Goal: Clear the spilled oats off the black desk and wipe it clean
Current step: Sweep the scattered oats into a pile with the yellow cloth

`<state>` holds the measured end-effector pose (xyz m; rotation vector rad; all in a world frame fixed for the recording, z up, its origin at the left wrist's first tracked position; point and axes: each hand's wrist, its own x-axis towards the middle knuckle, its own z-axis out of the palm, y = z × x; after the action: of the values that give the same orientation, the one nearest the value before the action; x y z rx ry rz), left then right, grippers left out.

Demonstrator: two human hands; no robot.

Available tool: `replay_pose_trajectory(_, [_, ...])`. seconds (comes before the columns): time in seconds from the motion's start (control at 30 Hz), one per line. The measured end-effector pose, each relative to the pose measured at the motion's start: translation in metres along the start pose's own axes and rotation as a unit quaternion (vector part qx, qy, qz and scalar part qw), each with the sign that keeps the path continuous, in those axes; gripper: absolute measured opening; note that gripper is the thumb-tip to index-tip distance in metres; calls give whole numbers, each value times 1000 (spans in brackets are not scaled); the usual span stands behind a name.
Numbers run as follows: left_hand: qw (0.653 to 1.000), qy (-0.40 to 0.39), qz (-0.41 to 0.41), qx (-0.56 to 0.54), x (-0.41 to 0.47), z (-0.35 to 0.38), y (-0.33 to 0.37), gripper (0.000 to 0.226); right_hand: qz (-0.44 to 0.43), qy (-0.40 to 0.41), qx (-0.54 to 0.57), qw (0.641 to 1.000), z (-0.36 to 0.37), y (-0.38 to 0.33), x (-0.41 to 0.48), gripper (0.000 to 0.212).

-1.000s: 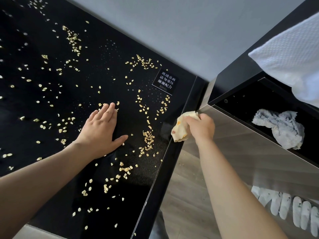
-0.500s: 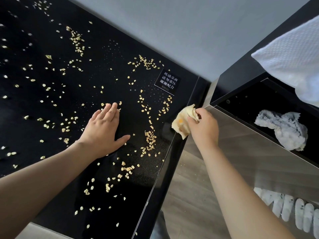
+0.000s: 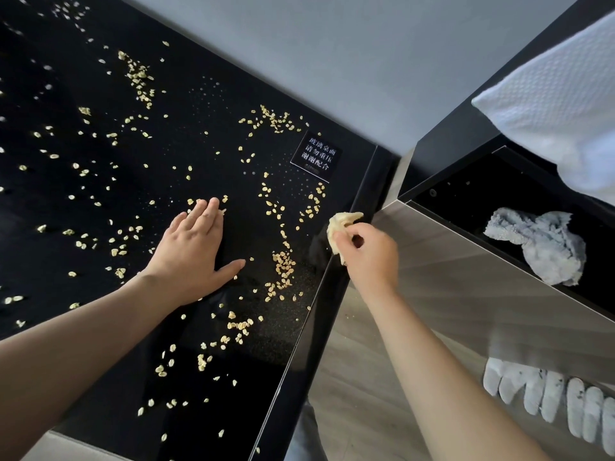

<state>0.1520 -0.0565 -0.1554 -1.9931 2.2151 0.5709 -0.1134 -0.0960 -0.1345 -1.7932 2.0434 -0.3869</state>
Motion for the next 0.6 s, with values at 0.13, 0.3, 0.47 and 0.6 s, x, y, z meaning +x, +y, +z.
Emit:
replay_pose_trajectory(0.13, [1000,6,8,-1,3,-4,3,93,43,87,68,993,-27,4,24,18])
replay_pose_trajectory(0.3, [1000,2,2,-3,3,-3,5,95,-14,34,-21,999,-11,16,64,27])
replay_pose_trajectory(0.47, [1000,10,3,-3,4,-2,5,95,-71,22,-24,997,13,17,39,25])
replay_pose_trajectory(0.6, [1000,1,0,-3,1,1,4,94,-111,-71,73,989,27,6,-33,22])
